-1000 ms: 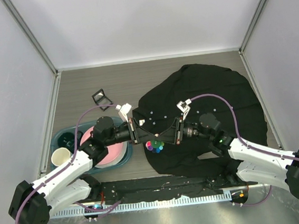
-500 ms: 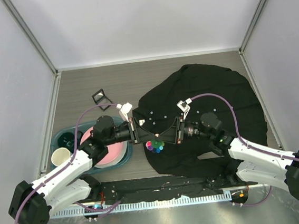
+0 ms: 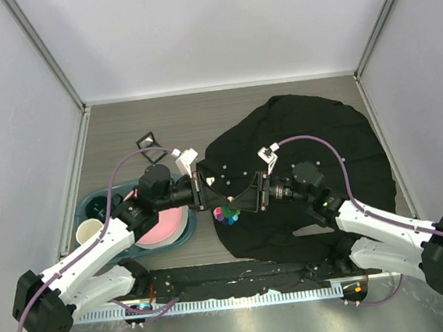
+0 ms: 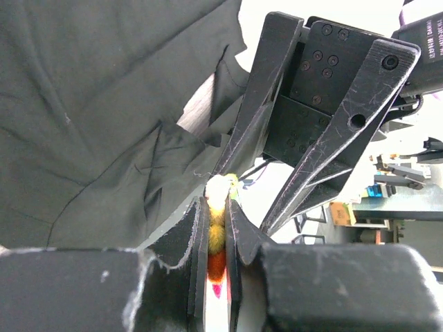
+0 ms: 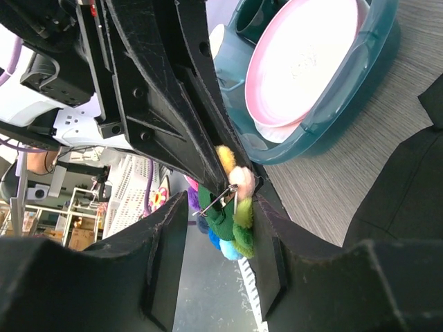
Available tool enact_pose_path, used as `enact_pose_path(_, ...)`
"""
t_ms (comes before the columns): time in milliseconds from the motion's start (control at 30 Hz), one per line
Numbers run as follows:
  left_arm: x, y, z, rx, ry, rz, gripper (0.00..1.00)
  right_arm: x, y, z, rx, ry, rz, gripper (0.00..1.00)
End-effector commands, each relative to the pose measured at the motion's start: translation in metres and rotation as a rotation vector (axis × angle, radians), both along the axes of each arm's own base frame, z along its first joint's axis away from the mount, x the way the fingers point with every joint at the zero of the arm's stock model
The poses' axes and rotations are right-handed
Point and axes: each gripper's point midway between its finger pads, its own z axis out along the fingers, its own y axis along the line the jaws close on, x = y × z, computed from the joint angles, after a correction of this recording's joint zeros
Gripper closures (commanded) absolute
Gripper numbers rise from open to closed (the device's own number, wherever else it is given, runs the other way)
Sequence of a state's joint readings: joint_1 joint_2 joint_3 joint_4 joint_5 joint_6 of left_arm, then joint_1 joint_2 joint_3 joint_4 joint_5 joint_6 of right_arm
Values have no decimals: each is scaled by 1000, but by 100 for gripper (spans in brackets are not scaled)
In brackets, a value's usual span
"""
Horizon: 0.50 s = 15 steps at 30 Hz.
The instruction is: Remove the brooch from the garment
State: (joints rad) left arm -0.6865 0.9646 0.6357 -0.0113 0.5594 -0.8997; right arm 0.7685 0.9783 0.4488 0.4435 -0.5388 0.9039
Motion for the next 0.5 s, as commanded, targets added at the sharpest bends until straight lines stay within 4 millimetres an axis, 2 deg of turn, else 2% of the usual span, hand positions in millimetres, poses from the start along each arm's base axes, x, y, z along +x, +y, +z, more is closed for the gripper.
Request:
enact_pose_path(0,4,2,10,32,-54,2,100,2,6,20,17,-48,29,54)
enact_pose_path(167,3,2,10,30,-54,1,100,3,8,20,23,-47,35,61)
enact_pose_path(467,1,-3,8,-23,-28,-16,100,-2,5,28,67,-75,38,60)
